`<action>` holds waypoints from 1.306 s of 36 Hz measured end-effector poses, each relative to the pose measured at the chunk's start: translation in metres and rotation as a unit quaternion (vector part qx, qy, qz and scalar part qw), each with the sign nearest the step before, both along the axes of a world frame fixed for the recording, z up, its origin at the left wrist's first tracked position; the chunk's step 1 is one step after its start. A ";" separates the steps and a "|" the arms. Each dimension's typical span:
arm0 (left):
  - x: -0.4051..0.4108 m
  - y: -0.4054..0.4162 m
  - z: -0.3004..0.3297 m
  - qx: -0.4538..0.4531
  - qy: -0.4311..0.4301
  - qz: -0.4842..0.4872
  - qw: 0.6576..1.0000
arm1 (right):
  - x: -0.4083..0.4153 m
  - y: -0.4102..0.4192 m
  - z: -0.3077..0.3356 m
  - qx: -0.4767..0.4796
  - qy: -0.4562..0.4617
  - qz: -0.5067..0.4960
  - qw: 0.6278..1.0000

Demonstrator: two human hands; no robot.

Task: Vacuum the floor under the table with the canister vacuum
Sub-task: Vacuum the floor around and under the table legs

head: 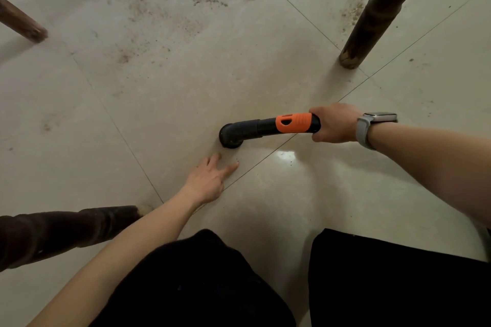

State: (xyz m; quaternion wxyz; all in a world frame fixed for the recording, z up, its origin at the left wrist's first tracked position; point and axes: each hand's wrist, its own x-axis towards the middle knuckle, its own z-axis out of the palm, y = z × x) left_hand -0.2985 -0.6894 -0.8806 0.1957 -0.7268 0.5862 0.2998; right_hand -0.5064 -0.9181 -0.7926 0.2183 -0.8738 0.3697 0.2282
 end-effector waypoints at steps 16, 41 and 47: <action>-0.003 -0.006 0.000 0.004 0.012 0.045 0.999 | -0.010 -0.006 0.003 -0.001 0.003 -0.020 1.000; -0.001 -0.008 0.000 -0.010 -0.001 -0.027 1.000 | -0.009 -0.007 0.004 0.003 0.001 -0.024 1.000; -0.001 -0.017 0.003 0.001 0.004 -0.015 1.000 | -0.008 -0.007 0.006 -0.006 0.000 -0.021 1.000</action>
